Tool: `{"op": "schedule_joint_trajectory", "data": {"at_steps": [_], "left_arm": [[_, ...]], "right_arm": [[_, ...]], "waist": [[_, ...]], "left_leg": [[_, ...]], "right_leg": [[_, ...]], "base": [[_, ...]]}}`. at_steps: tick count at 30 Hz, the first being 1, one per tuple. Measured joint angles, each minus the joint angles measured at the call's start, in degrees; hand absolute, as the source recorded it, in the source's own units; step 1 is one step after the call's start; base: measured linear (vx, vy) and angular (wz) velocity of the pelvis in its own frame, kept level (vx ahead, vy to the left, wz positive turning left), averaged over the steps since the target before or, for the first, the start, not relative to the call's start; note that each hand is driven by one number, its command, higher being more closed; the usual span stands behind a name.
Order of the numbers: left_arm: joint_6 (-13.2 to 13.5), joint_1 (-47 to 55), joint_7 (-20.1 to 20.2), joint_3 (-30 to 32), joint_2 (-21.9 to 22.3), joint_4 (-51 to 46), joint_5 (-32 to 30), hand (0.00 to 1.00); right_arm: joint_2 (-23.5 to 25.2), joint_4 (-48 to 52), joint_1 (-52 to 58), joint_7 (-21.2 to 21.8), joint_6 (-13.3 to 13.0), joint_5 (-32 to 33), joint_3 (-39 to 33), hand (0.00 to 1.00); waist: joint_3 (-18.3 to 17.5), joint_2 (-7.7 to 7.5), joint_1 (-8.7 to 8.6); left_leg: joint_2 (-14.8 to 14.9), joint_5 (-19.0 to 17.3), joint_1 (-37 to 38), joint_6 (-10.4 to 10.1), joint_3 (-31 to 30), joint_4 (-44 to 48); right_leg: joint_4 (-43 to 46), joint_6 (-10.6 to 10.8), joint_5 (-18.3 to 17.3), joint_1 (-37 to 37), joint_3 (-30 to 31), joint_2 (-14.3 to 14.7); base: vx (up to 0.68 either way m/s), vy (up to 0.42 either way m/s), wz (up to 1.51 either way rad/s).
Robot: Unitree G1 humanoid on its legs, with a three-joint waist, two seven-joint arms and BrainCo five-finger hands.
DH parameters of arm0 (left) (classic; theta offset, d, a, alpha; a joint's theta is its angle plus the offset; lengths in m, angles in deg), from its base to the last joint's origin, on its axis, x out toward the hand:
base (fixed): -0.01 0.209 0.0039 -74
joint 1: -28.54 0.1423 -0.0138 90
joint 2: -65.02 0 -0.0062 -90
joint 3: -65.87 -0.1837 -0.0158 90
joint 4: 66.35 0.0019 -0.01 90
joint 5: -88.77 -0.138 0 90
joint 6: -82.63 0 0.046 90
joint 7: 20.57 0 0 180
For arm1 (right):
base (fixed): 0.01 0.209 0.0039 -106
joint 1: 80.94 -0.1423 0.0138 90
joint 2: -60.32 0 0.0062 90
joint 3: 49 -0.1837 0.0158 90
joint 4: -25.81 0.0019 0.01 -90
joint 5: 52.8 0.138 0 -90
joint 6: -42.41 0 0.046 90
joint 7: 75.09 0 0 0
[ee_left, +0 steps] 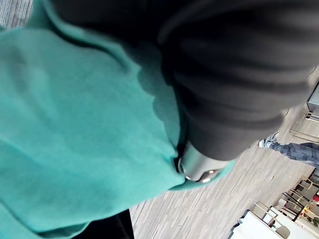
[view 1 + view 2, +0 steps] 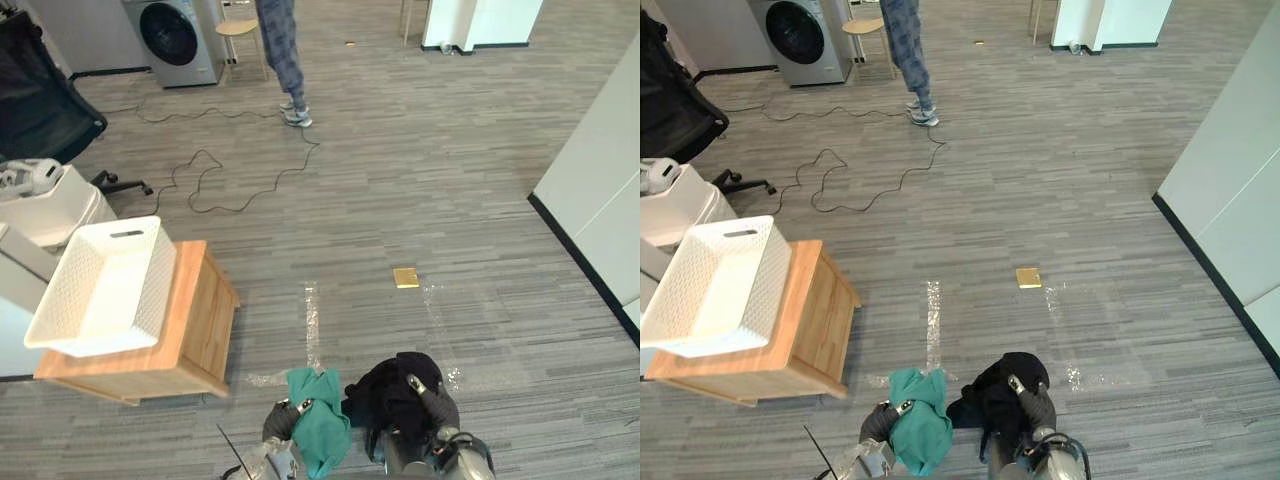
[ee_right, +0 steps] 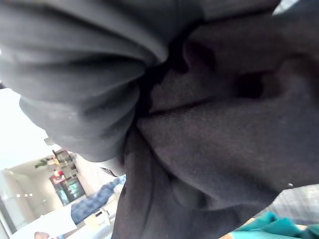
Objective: Tidy the bed and pick cloth on bed and put in laundry
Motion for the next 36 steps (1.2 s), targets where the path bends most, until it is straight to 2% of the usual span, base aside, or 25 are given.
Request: {"op": "schedule_joint_trajectory", "data": {"at_steps": [1, 2, 4, 5, 7, 9, 11, 12, 13, 15, 17, 18, 19, 20, 21, 23, 25, 28, 30, 31, 32, 33, 34, 35, 36], "left_arm": [[0.03, 0.0, 0.17, 0.06, 0.08, -0.22, 0.3, 1.0], [-0.11, -0.71, 0.24, 0.37, 0.21, -0.39, 0.35, 1.0], [-0.11, -1.09, 0.26, 1.52, 0.95, -0.55, 0.58, 1.0], [-0.02, -0.9, 0.27, 2.07, 1.42, -0.58, 1.35, 1.0], [0.44, 0.38, 0.26, 3.07, 2.31, -0.9, 2.47, 1.0], [1.37, 3.87, -0.93, 3.94, 3.26, -2.87, 2.95, 1.0], [1.77, 6.09, -1.22, 4.14, 3.72, -3.99, 2.89, 1.0], [1.88, 7.14, -1.38, 4.13, 4.28, -3.99, 2.82, 1.0], [1.92, 8.66, -1.24, 4.07, 5.09, -3.96, 2.37, 1.0], [2.02, 8.7, -0.71, 4.13, 5.07, -3.66, 2.21, 1.0], [3.49, 8.89, 0.2, 5.02, 4.75, -3.16, 2.01, 1.0], [3.98, 9.13, 0.53, 5.5, 4.69, -3.13, 1.35, 1.0], [4.19, 9.13, 0.61, 5.76, 4.8, -2.79, 0.56, 1.0], [4.25, 8.14, 0.35, 6.02, 4.92, -2.13, -0.29, 1.0], [4.46, 6.65, 0.65, 5.98, 4.16, -2.1, -1.73, 1.0], [4.5, 4.95, 0.59, 5.65, 3.21, -1.85, -4.21, 1.0], [4.51, 3.72, 0.59, 5.22, 2.12, -1.36, -4.6, 1.0], [4.92, 2.57, 0.45, 4.11, 0.01, -1.38, -4.7, 1.0], [4.24, 1.97, 0.24, 3.58, -1.02, -1.28, -4.7, 1.0], [4.14, 1.95, 0.23, 3.47, -1.33, -1.29, -4.7, 1.0], [3.95, 2.03, 0.23, 3.29, -2.12, -1.29, -4.72, 1.0], [3.95, 2.49, 0.21, 2.43, -3.46, -1.34, -4.73, 1.0], [3.95, 2.93, 0.2, 2.27, -3.97, -1.5, -4.73, 1.0], [3.83, 3.57, -0.08, 2.26, -4.5, -1.58, -4.68, 1.0], [3.82, 3.88, -0.59, 2.1, -3.21, -1.2, -4.57, 1.0]], "right_arm": [[-0.24, -0.11, -0.36, 0.51, 0.04, -0.37, -0.11, 1.0], [-0.57, -0.55, -0.37, 1.74, 0.16, -2.14, 0.13, 1.0], [-1.89, -2.52, -1.53, 2.6, 0.94, -3.94, 0.5, 1.0], [-2.79, -2.81, -1.72, 3.8, 1.22, -4.65, 0.48, 1.0], [-4.15, -2.81, -2.65, 5.48, 1.23, -5.22, 0.8, 1.0], [-5.3, -2.76, -3.75, 6.82, 1.36, -6.23, 3.02, 1.0], [-5.72, -2.6, -3.39, 6.91, 1.45, -6.25, 4.63, 1.0], [-6.08, -2.58, -3.06, 6.87, 1.51, -6.23, 5.57, 1.0], [-6.37, -2.61, -2.54, 6.7, 1.55, -6.23, 5.86, 1.0], [-6.16, -2.73, -2.58, 6.51, 1.56, -6.23, 5.89, 1.0], [-5.33, -3.35, -3.71, 6.45, 1.45, -6.23, 6.82, 1.0], [-4.96, -4.07, -3.95, 6.45, 1.37, -6.23, 6.97, 1.0], [-4.67, -4.58, -3.99, 6.47, 1.24, -6.23, 7.16, 1.0], [-4.11, -5.79, -4.52, 6.3, 1.24, -6.24, 7.18, 1.0], [-3.25, -7.07, -4.77, 5.66, 1.22, -6.25, 7.26, 1.0], [-2.26, -7.91, -5.33, 4.09, 1.26, -6.63, 7.89, 1.0], [-1.3, -7.91, -5.44, 3.44, 1.26, -6.62, 7.9, 1.0], [-0.73, -6.99, -5.4, 2.88, 1.3, -6.62, 7.92, 1.0], [-0.81, -7.08, -5.54, 2.0, 1.43, -6.6, 7.86, 1.0], [-0.69, -7.09, -5.66, 1.68, 1.44, -6.6, 7.9, 1.0], [-0.26, -7.09, -6.19, 1.42, 1.41, -6.45, 7.93, 1.0], [0.55, -7.1, -6.8, 1.35, 1.32, -6.14, 7.94, 1.0], [0.96, -7.1, -6.91, 1.37, 1.26, -6.03, 7.97, 1.0], [1.5, -7.2, -7.35, 1.38, 1.13, -5.79, 7.83, 1.0], [0.8, -7.3, -8.14, 1.31, 1.19, -5.57, 7.79, 1.0]], "waist": [[0.13, 0.23, 0.12], [1.17, 0.22, 0.59], [1.68, -0.22, 1.39], [2.01, -0.99, 2.3], [2.01, -0.58, 2.96], [1.82, 0.04, 3.42], [1.54, 0.46, 4.16], [1.07, 1.18, 4.21], [0.35, 2.22, 4.06], [0.05, 1.59, 4.16], [-1.37, -1.09, 5.62], [-1.82, -2.27, 5.72], [-2.18, -2.48, 5.5], [-2.22, -3.94, 5.33], [-1.89, -4.85, 4.69], [-0.73, -5.42, 3.78], [-0.25, -4.31, 3.47], [-0.02, -2.95, 1.83], [0.68, -1.92, 1.06], [0.8, -2.05, 1.05], [0.97, -2.8, 1.11], [0.83, -4.56, 1.14], [0.57, -5.54, 1.14], [0.08, -6.58, 1.05], [0.18, -3.48, 1.1]], "left_leg": [[1.91, 2.61, -1.74, -0.13, 0.94, 4.05], [5.17, 1.86, -5.43, -0.79, 2.27, 13.11], [6.3, -1.56, -9.48, -0.16, 4.86, 18.13], [4.45, -3.9, -11.8, -0.26, 6.97, 16.72], [0.57, -5.74, -15.4, -0.83, 9.54, 11.01], [-3.45, -5.75, -16.7, -1.41, 17.14, -3.62], [-4.52, -5.46, -15.91, -1.11, 24.32, -12.23], [-4.95, -5.0, -15.49, 0.2, 28.98, -16.32], [-5.63, -5.0, -15.21, 3.59, 34.36, -19.78], [-7.25, -5.78, -14.77, 5.91, 35.95, -21.64], [-10.76, -5.91, -12.23, 6.94, 35.27, -25.7], [-11.56, -5.76, -10.7, 7.02, 34.18, -26.74], [-12.01, -3.46, -9.97, 8.57, 32.78, -27.52], [-13.81, -2.98, -8.69, 9.06, 30.46, -27.21], [-16.4, -3.57, -7.0, 8.84, 26.21, -27.34], [-19.31, -4.64, -2.6, 7.94, 20.07, -28.62], [-19.28, -5.04, -0.42, 7.29, 15.77, -29.07], [-18.55, -4.78, 1.21, 5.46, 7.28, -30.44], [-16.5, -5.11, 2.11, 3.12, 0.99, -30.4], [-16.18, -5.3, 2.21, 2.57, 0.02, -30.4], [-16.1, -5.9, 2.81, 1.2, -1.31, -30.13], [-16.64, -7.01, 4.07, -0.52, -2.54, -29.58], [-16.96, -7.79, 4.38, -1.33, -3.0, -28.97], [-16.85, -10.44, 4.63, -2.28, -3.91, -26.71], [-13.79, -12.61, 4.3, -4.0, -4.11, -24.54]], "right_leg": [[-0.15, -0.76, -0.69, 0.72, -0.64, 0.68], [-1.14, -1.39, -0.48, 3.32, -1.74, 2.02], [-3.35, -2.59, -1.46, 7.98, -2.48, 2.83], [-5.15, -2.93, -2.05, 10.4, -3.03, 2.61], [-7.37, -3.22, -2.28, 12.5, -3.53, 2.43], [-10.2, -3.2, -2.16, 14.72, -6.62, 2.56], [-10.83, -2.72, -1.38, 16.08, -10.67, 3.01], [-10.87, -3.14, -1.81, 16.8, -12.54, 4.11], [-10.86, -3.03, -3.73, 17.9, -15.98, 5.94], [-10.25, -2.81, -5.9, 18.77, -18.3, 6.14], [-2.94, 0.39, -12.4, 18.22, -21.19, 3.18], [1.51, 3.54, -15.47, 18.09, -22.24, 1.41], [9.29, 6.98, -17.73, 16.98, -22.05, -0.32], [25.09, 9.63, -19.96, 12.52, -17.96, -5.47], [39.71, 10.19, -18.53, 8.02, -13.66, -10.67], [48.33, 8.18, -18.92, 5.34, -7.59, -14.59], [45.3, 5.53, -20.4, 4.14, -5.16, -14.32], [28.34, 5.78, -20.02, 0.84, 2.13, -10.49], [11.68, 6.28, -12.98, 0.06, 8.68, -6.51], [9.07, 6.56, -11.18, -0.11, 9.67, -5.99], [4.57, 7.27, -6.71, -0.05, 11.77, -5.58], [2.74, 5.87, -2.77, 0.05, 12.99, -6.0], [2.75, 5.06, -1.94, 0.3, 13.13, -6.54], [3.98, 5.21, 2.02, 0.46, 13.38, -6.62], [5.62, 4.15, -0.65, 0.75, 12.19, -4.17]], "base": [[0.38, -0.234, 0.09], [0.33, -0.25, 0.23], [0.29, -0.249, 0.3], [0.21, -0.189, 0.17], [0.17, -0.127, 0.07], [0.27, -0.073, 0.07], [0.22, -0.028, 0.16], [0.29, -0.012, 0.68], [0.29, -0.001, 0.85], [0.25, 0.045, 0.92], [0.29, 0.092, 0.86], [0.28, 0.081, 0.72], [0.3, 0.08, 1.05], [0.45, 0.086, 1.53], [0.36, 0.047, 1.59], [0.42, -0.03, 1.74], [0.31, -0.094, 1.38], [0.32, -0.175, 1.49], [0.37, -0.274, 1.35], [0.32, -0.286, 1.14], [0.34, -0.346, 0.81], [0.34, -0.346, 0.71], [0.47, -0.495, 0.6], [0.31, -0.345, 0.33], [0.46, -0.485, 0.26]]}}
